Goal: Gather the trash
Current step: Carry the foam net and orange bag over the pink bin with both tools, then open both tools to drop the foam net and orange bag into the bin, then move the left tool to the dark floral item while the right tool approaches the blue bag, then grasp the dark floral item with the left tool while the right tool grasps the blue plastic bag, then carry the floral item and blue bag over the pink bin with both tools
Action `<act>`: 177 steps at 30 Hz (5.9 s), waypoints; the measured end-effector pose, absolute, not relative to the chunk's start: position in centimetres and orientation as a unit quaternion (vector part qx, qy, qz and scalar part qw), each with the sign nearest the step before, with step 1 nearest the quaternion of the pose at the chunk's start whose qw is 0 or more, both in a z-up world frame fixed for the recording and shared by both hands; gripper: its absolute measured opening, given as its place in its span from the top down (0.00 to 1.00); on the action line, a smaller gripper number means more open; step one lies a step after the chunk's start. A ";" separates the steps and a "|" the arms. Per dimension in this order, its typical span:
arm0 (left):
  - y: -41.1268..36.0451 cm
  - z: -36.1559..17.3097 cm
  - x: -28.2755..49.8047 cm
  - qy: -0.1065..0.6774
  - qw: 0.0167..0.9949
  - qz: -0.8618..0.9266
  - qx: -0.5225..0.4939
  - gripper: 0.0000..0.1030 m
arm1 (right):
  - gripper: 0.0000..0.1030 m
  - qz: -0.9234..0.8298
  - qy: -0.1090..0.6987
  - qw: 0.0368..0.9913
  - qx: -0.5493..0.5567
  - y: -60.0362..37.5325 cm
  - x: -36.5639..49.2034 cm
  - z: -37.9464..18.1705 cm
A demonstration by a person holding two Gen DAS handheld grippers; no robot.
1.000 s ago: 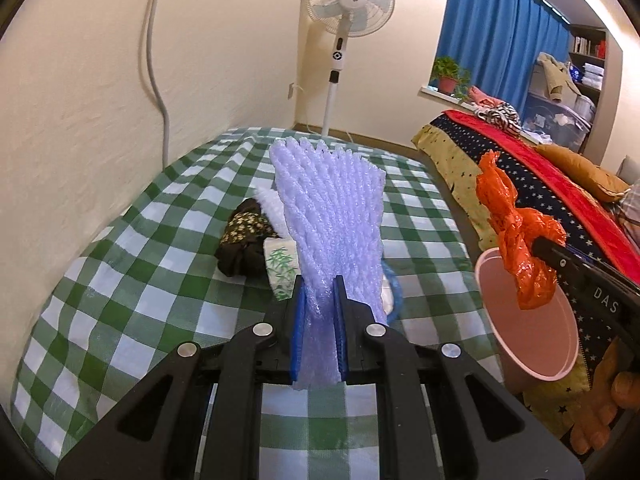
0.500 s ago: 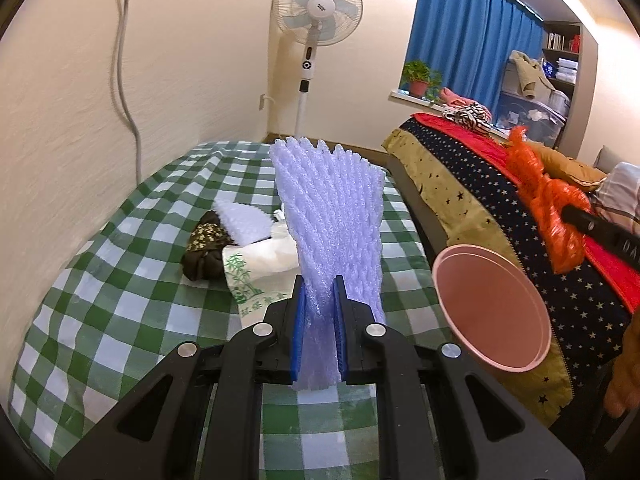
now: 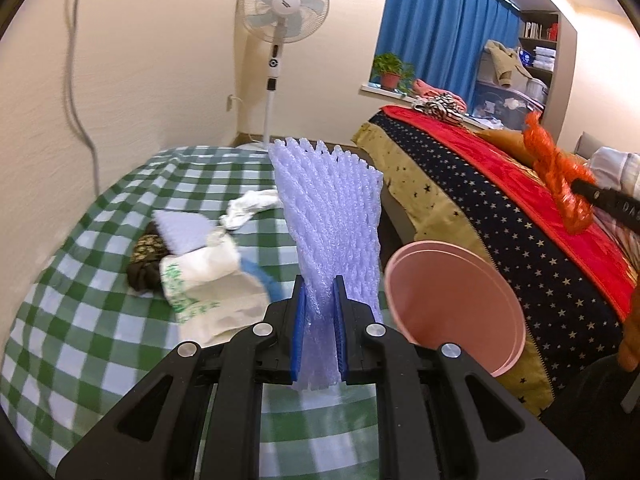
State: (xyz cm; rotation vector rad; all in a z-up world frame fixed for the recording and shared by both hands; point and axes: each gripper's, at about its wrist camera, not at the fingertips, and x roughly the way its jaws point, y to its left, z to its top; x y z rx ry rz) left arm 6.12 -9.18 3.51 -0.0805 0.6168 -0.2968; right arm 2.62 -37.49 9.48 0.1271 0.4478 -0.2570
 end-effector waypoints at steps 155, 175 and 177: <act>5.4 -1.1 13.9 0.347 0.928 0.014 -0.136 0.94 | 1.00 0.173 0.275 0.944 0.054 -16.9 11.9 1.9; 4.7 2.6 8.6 0.310 0.944 -0.006 -0.113 0.94 | 1.00 0.141 0.225 0.963 0.052 -19.3 7.1 5.5; 4.6 2.9 8.1 0.305 0.946 -0.007 -0.109 0.94 | 1.00 0.139 0.222 0.964 0.052 -19.5 6.7 5.6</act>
